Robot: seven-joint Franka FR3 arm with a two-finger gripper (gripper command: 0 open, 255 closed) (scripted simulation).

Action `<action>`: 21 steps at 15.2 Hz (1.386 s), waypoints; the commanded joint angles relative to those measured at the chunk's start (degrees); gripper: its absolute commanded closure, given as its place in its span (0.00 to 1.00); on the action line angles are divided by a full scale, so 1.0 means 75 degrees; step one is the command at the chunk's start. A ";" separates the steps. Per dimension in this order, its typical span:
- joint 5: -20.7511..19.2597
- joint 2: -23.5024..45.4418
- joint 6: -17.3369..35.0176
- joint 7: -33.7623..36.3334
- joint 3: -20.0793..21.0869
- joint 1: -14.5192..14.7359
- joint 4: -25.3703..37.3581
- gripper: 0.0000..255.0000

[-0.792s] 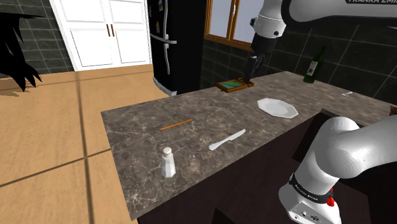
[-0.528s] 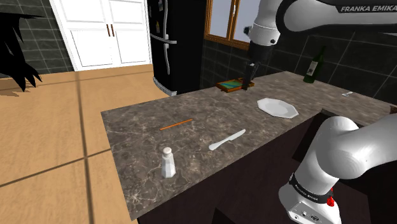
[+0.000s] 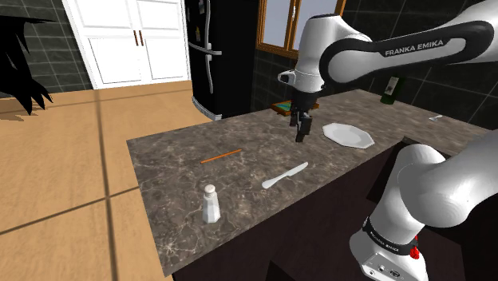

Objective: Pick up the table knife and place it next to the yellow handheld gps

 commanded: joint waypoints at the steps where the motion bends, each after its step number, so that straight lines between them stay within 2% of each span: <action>1: -0.0074 0.0234 0.0343 -0.0890 -0.0201 0.0303 -0.0289 0.00; 8: -0.0375 0.1107 0.1481 -0.3619 -0.0758 0.1230 -0.1205 0.00; 16: -0.0495 0.1626 0.2475 -0.3600 -0.0885 0.1181 -0.1680 0.00; 21: -0.0495 0.1626 0.2475 -0.3600 -0.0885 0.1181 -0.1680 0.00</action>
